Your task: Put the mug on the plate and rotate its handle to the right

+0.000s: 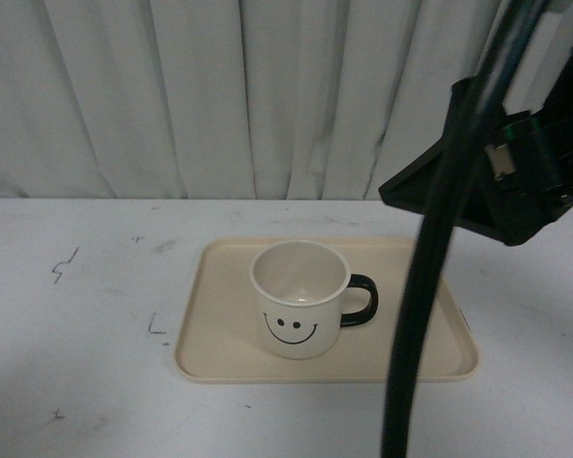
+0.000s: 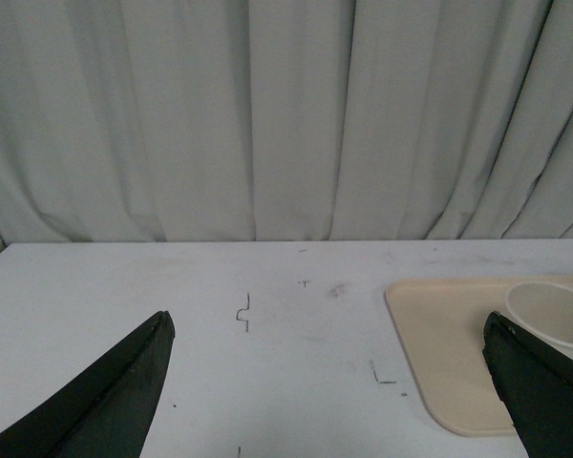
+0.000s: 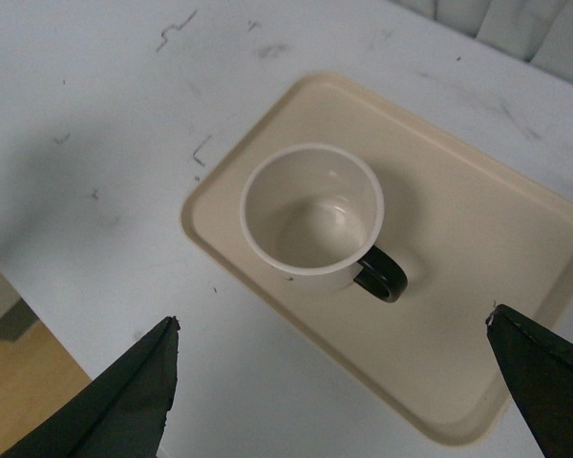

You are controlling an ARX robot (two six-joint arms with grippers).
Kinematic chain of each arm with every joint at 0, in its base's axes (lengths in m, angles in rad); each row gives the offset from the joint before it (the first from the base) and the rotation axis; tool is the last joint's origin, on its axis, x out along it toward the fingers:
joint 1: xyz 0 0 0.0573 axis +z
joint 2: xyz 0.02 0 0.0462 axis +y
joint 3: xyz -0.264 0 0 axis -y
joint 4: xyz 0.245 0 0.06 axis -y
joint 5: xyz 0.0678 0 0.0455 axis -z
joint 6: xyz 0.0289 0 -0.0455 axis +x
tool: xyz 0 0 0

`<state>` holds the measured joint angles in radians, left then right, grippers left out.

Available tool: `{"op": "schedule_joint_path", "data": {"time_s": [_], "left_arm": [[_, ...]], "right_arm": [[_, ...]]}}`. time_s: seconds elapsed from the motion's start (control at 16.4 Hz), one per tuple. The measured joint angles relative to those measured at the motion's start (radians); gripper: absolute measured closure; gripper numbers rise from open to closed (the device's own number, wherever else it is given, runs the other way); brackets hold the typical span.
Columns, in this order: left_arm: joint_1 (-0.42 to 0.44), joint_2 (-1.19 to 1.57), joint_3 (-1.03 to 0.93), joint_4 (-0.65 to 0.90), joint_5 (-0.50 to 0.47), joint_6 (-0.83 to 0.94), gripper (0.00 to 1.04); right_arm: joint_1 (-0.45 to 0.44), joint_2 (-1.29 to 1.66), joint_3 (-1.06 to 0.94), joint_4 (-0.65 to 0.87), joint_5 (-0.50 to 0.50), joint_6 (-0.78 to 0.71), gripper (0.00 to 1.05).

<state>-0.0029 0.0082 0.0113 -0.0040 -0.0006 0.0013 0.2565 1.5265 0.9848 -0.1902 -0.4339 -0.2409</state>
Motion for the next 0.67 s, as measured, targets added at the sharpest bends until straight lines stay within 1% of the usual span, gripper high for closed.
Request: {"op": "schedule_joint_path", "data": {"time_s": [0.18, 0.24, 0.31, 0.49, 0.67], "left_arm": [[0.000, 0.000, 0.000, 0.000, 0.000, 0.000, 0.07], [0.000, 0.000, 0.000, 0.000, 0.000, 0.000, 0.07], [0.000, 0.000, 0.000, 0.000, 0.000, 0.000, 0.07], [0.000, 0.000, 0.000, 0.000, 0.000, 0.000, 0.07], [0.000, 0.000, 0.000, 0.000, 0.000, 0.000, 0.07]], "right_arm": [[-0.001, 0.198, 0.169, -0.117, -0.006, -0.112, 0.06], [-0.001, 0.254, 0.211, -0.135, -0.003, -0.128, 0.06], [-0.003, 0.338, 0.287, -0.147, 0.005, -0.135, 0.06], [-0.008, 0.468, 0.403, -0.091, 0.037, -0.124, 0.06], [-0.004, 0.552, 0.489, -0.133, 0.051, -0.111, 0.06]]}}
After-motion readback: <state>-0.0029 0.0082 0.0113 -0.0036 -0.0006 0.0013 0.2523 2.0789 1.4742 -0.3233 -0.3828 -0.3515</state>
